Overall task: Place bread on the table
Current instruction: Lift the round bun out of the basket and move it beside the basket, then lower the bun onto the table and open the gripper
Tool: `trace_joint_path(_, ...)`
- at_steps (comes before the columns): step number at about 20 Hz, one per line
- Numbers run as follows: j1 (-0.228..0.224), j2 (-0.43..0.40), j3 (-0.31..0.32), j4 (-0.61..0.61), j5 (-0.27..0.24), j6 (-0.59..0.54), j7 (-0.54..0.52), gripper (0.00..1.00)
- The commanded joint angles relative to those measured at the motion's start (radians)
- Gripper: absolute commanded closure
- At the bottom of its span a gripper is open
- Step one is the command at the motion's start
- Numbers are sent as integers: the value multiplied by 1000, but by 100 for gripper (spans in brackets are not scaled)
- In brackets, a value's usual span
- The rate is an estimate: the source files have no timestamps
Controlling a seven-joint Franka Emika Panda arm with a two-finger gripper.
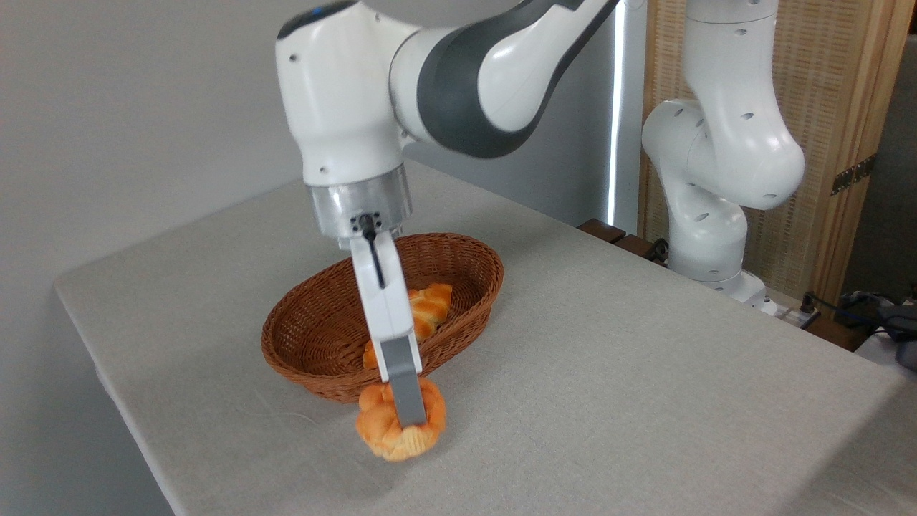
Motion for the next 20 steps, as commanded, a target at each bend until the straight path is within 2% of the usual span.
trace_joint_path(1, -3, 28, 1, 6, 36, 40, 8, 5)
trace_joint_path(3, -1, 35, 1, 4, 38, 53, 8, 0)
trace_joint_path(15, -1, 40, 1, 6, 36, 56, 4, 0)
trace_joint_path(20, -1, 26, 2, 13, 26, 56, -40, 0)
